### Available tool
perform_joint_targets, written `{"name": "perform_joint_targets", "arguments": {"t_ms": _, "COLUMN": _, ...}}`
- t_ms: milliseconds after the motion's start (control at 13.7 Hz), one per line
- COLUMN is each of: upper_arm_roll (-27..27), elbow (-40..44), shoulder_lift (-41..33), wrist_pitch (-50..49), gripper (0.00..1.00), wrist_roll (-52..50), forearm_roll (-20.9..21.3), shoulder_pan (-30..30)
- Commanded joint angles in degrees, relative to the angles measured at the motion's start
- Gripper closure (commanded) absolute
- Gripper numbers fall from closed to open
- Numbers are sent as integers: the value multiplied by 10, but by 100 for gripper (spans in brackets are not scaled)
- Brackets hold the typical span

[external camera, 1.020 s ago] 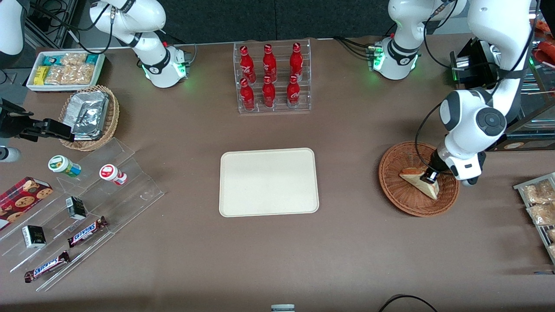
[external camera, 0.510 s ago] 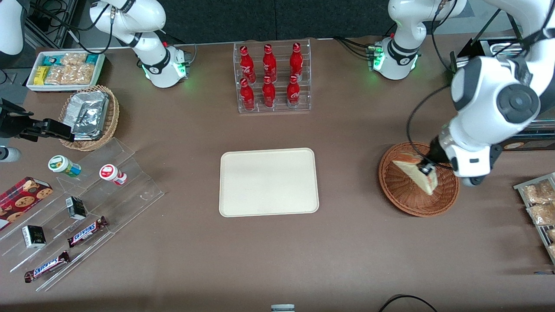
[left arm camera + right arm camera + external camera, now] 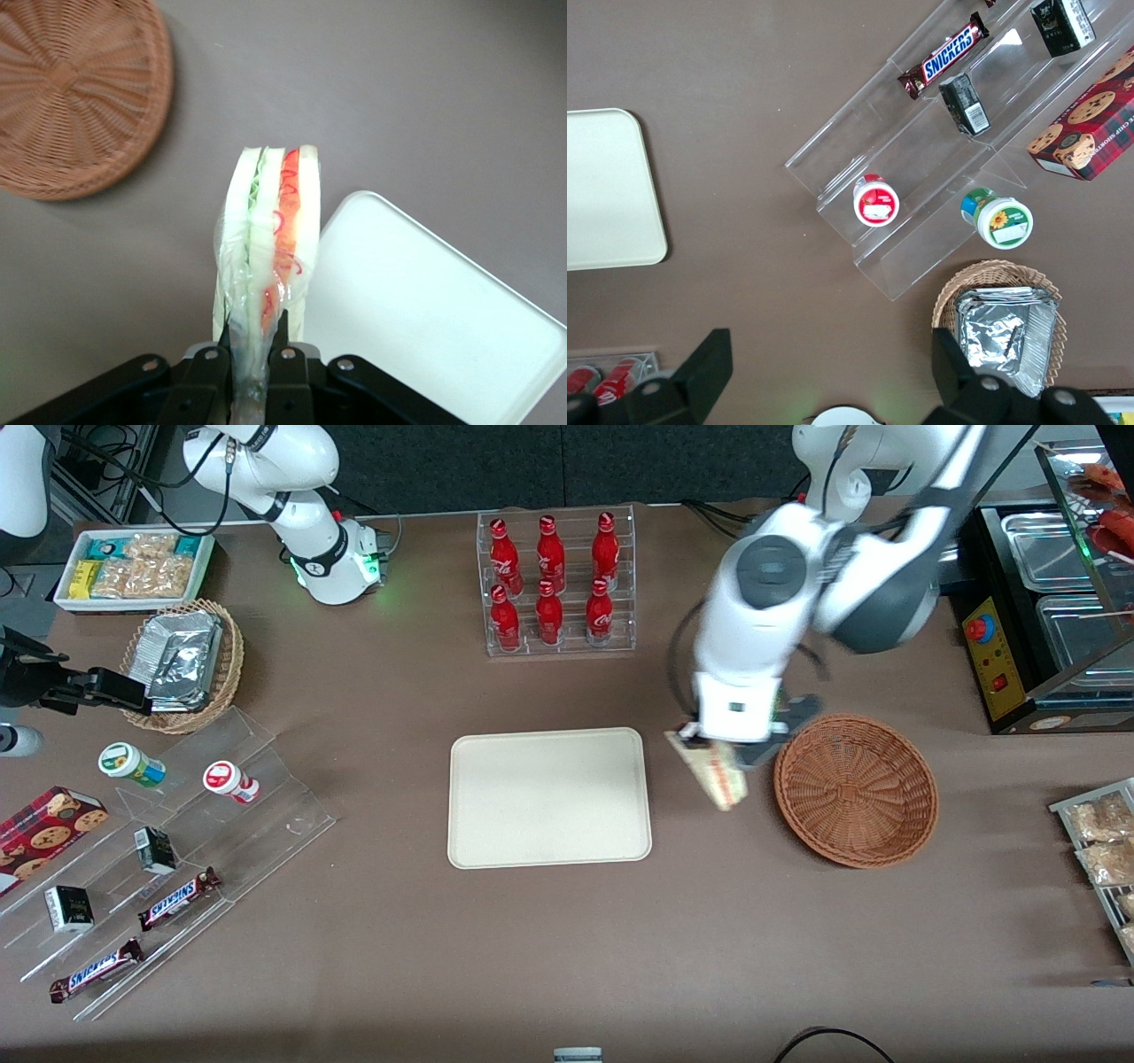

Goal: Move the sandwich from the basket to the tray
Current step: 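Lift the sandwich out of the basket and carry it to the tray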

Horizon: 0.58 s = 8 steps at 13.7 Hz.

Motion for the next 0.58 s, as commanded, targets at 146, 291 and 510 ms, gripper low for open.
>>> {"name": "perform_joint_targets", "arguments": {"t_ms": 146, "upper_arm_roll": 5, "elbow": 120, "shoulder_lift": 153, "wrist_pitch": -7, "gripper": 100, "wrist_roll": -104, "forearm_roll": 105, "shoulder_pan": -106}}
{"name": "perform_joint_targets", "arguments": {"t_ms": 291, "upper_arm_roll": 5, "elbow": 156, "shoulder_lift": 204, "wrist_pitch": -6, "gripper": 100, "wrist_roll": -142, "forearm_roll": 157, "shoulder_pan": -135}}
{"name": "perform_joint_targets", "arguments": {"t_ms": 510, "upper_arm_roll": 5, "elbow": 152, "shoulder_lift": 227, "wrist_pitch": 29, "gripper": 100, "wrist_roll": -134, "forearm_roll": 175, "shoulder_pan": -148}}
